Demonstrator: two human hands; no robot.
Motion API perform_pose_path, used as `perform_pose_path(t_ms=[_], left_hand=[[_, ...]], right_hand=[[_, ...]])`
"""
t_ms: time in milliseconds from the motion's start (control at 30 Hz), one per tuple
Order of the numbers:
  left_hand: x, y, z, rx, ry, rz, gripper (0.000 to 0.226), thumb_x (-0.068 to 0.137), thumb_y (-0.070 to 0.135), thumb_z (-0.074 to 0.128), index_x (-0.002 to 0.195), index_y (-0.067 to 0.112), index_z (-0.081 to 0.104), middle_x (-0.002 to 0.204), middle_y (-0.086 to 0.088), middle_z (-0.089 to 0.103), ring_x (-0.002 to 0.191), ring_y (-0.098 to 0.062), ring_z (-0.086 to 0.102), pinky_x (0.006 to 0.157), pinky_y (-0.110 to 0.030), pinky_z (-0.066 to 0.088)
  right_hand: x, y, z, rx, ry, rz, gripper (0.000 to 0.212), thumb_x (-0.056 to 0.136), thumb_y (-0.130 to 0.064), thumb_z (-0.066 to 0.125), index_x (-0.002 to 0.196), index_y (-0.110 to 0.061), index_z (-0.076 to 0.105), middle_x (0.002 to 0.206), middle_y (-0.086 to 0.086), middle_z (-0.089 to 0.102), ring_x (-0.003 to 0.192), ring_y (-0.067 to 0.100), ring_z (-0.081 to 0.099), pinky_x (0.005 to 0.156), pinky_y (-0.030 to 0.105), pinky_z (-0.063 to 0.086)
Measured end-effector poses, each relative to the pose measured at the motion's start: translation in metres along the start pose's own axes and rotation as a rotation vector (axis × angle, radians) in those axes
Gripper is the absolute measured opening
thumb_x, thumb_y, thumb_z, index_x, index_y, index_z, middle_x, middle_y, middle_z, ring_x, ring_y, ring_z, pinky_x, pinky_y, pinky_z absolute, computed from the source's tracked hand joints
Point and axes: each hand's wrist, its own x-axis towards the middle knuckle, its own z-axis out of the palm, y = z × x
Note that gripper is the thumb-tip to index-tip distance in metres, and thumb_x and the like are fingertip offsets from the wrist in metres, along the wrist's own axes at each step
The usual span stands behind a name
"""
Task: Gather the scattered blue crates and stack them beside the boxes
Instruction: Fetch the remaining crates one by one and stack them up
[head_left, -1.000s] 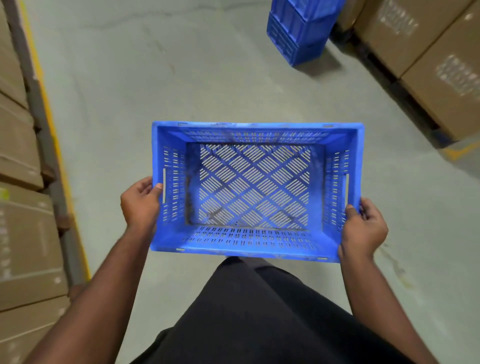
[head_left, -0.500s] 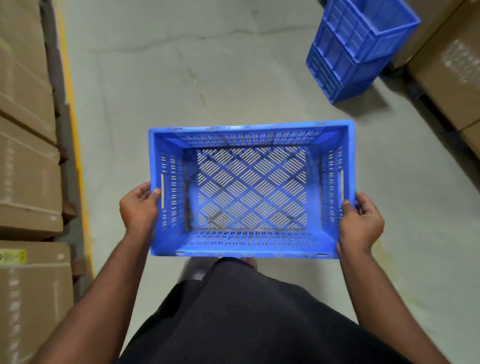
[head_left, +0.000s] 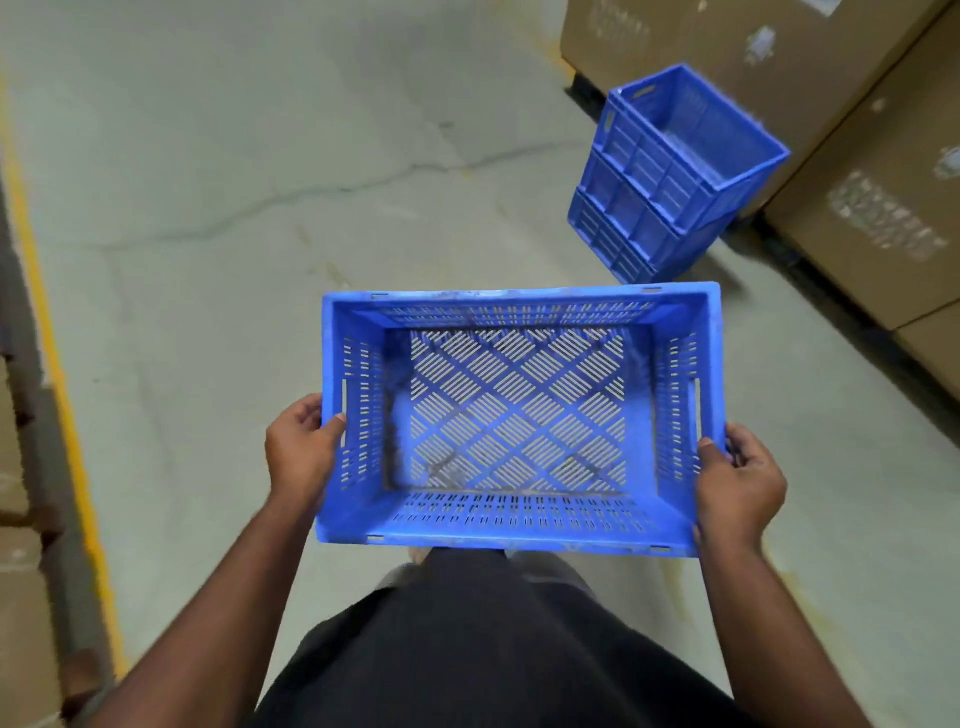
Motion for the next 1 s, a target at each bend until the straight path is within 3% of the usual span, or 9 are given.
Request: perform_pose_path(t_ms=[100,200,300,367,500,633,800,900,1000], left_hand=[[0.07,0.046,0.027,0.093,-0.091,0.05,0.027,0.088,0.006,0.067,0.113,0.004,0.056,0.1,-0.014,0.075,0.082,-0.029,0.073,0.078,-0.051,0.059],[0.13,0.095,0.069,0.073,-0.144,0.081,0.021,0.096,0.009,0.063,0.113,0.011,0.051,0.097,-0.014,0.071,0.073,-0.025,0.065,0.076,-0.048,0.056],[0.198,0.13,0.113,0.054,-0.201,0.112,0.013,0.098,0.02,0.061,0.111,0.019,0.059,0.107,-0.016,0.072,0.089,-0.029,0.067,0.093,-0.056,0.054],[0.249,0.154,0.15,0.057,-0.235,0.117,0.015,0.096,0.025,0.061,0.111,0.023,0.063,0.115,-0.017,0.071,0.102,-0.034,0.068,0.099,-0.061,0.051],[0.332,0.215,0.231,0.034,-0.35,0.136,0.02,0.1,0.015,0.058,0.118,0.02,0.066,0.12,-0.015,0.071,0.111,-0.037,0.068,0.101,-0.059,0.05],[0.397,0.284,0.309,0.027,-0.428,0.155,0.024,0.101,0.013,0.056,0.121,0.011,0.07,0.115,-0.014,0.074,0.102,-0.029,0.07,0.1,-0.057,0.051],[0.473,0.365,0.406,-0.007,-0.526,0.169,0.025,0.103,0.013,0.053,0.122,0.008,0.069,0.115,-0.014,0.074,0.101,-0.029,0.069,0.101,-0.056,0.051],[0.53,0.405,0.475,-0.018,-0.59,0.212,0.025,0.103,0.009,0.052,0.121,0.006,0.069,0.113,-0.014,0.073,0.099,-0.028,0.067,0.102,-0.059,0.049],[0.589,0.444,0.548,-0.035,-0.662,0.23,0.025,0.103,0.007,0.051,0.121,0.004,0.068,0.111,-0.015,0.072,0.101,-0.028,0.066,0.103,-0.06,0.048]], right_hand=[[0.03,-0.026,0.036,-0.007,-0.018,0.006,0.025,0.09,0.0,0.064,0.111,-0.012,0.069,0.101,0.009,0.074,0.074,-0.004,0.066,0.079,0.018,0.053],[0.072,-0.044,0.075,0.063,0.014,0.1,0.025,0.091,-0.002,0.065,0.115,-0.011,0.065,0.104,0.012,0.074,0.089,0.021,0.072,0.088,0.039,0.056],[0.116,-0.056,0.116,0.127,0.085,0.181,0.023,0.091,-0.012,0.067,0.114,-0.011,0.062,0.104,0.016,0.074,0.088,0.03,0.071,0.087,0.047,0.056],[0.152,-0.065,0.148,0.193,0.148,0.187,0.026,0.092,-0.017,0.069,0.115,-0.011,0.059,0.1,0.015,0.072,0.078,0.023,0.067,0.081,0.042,0.055],[0.245,-0.093,0.206,0.289,0.147,0.206,0.035,0.097,-0.012,0.064,0.13,-0.011,0.054,0.084,0.003,0.066,0.062,0.008,0.06,0.066,0.027,0.05],[0.331,-0.142,0.248,0.197,0.116,0.144,0.018,0.1,-0.017,0.059,0.109,-0.007,0.071,0.073,0.002,0.058,0.065,0.014,0.048,0.064,0.028,0.041],[0.427,-0.197,0.288,0.188,0.195,0.154,0.034,0.101,-0.032,0.059,0.081,-0.005,0.064,0.07,0.008,0.049,0.062,0.016,0.041,0.058,0.028,0.035],[0.483,-0.217,0.321,0.25,0.272,0.166,0.02,0.101,-0.033,0.06,0.09,-0.019,0.069,0.073,0.004,0.056,0.061,0.013,0.049,0.063,0.028,0.044],[0.535,-0.233,0.358,0.284,0.369,0.165,0.02,0.101,-0.033,0.06,0.104,-0.016,0.07,0.075,0.004,0.056,0.06,0.01,0.049,0.057,0.019,0.046]])
